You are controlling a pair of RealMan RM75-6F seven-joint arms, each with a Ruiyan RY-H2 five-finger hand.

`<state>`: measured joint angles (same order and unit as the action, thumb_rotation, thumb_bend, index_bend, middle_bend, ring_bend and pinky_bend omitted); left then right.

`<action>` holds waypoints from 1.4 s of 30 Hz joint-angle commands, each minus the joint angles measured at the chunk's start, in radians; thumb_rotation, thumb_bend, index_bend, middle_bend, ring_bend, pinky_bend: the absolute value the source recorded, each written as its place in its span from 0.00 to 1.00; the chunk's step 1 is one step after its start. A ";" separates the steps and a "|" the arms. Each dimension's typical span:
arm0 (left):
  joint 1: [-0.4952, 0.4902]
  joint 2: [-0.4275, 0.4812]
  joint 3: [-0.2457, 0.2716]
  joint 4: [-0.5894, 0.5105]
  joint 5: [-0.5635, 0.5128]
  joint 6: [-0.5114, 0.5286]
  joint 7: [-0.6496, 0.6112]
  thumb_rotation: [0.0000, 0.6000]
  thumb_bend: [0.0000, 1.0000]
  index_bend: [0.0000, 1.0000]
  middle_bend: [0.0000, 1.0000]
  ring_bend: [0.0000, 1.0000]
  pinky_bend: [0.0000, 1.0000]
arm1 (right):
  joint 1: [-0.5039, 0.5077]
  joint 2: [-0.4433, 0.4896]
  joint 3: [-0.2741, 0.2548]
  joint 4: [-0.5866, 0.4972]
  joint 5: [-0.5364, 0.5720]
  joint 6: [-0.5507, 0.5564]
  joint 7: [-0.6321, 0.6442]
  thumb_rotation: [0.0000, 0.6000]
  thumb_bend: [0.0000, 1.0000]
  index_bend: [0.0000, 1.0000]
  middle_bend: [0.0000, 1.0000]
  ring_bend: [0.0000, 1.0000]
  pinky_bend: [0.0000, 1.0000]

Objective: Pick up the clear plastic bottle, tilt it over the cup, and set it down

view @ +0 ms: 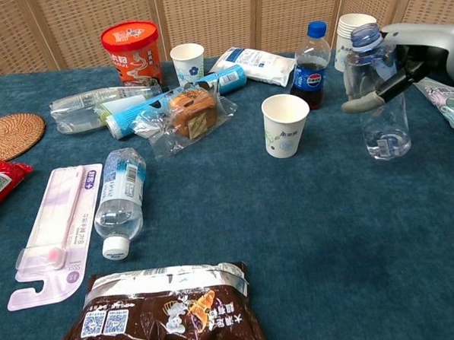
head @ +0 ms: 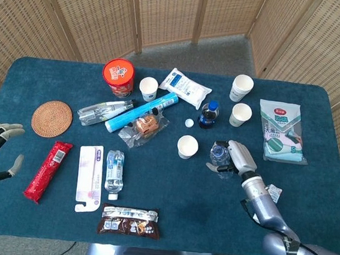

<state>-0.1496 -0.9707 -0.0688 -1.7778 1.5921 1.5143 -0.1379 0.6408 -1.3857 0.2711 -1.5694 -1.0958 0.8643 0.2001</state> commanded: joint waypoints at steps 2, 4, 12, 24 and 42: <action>-0.001 -0.001 0.002 0.002 0.000 -0.002 -0.004 0.54 0.49 0.19 0.25 0.22 0.18 | 0.055 -0.010 0.014 -0.019 0.092 -0.004 -0.132 1.00 0.27 0.65 0.67 0.59 0.63; -0.001 -0.002 0.003 0.006 -0.003 -0.005 -0.009 0.54 0.50 0.19 0.25 0.22 0.18 | 0.071 -0.013 0.018 -0.026 0.120 -0.004 -0.170 1.00 0.27 0.65 0.67 0.59 0.63; -0.002 -0.015 0.008 0.029 -0.008 -0.012 -0.032 0.53 0.49 0.18 0.25 0.22 0.18 | 0.145 -0.015 0.010 -0.040 0.234 0.013 -0.378 1.00 0.27 0.65 0.67 0.59 0.63; -0.005 -0.021 0.008 0.063 -0.005 -0.010 -0.066 0.53 0.49 0.16 0.25 0.22 0.18 | 0.271 -0.036 -0.018 -0.044 0.483 0.048 -0.660 1.00 0.27 0.65 0.67 0.59 0.63; -0.010 -0.028 0.013 0.082 -0.004 -0.016 -0.091 0.53 0.49 0.16 0.25 0.22 0.18 | 0.413 -0.046 -0.068 -0.039 0.728 0.114 -0.925 1.00 0.27 0.65 0.67 0.62 0.64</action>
<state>-0.1596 -0.9991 -0.0563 -1.6962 1.5877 1.4980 -0.2285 1.0332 -1.4321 0.2142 -1.6065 -0.3938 0.9643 -0.6917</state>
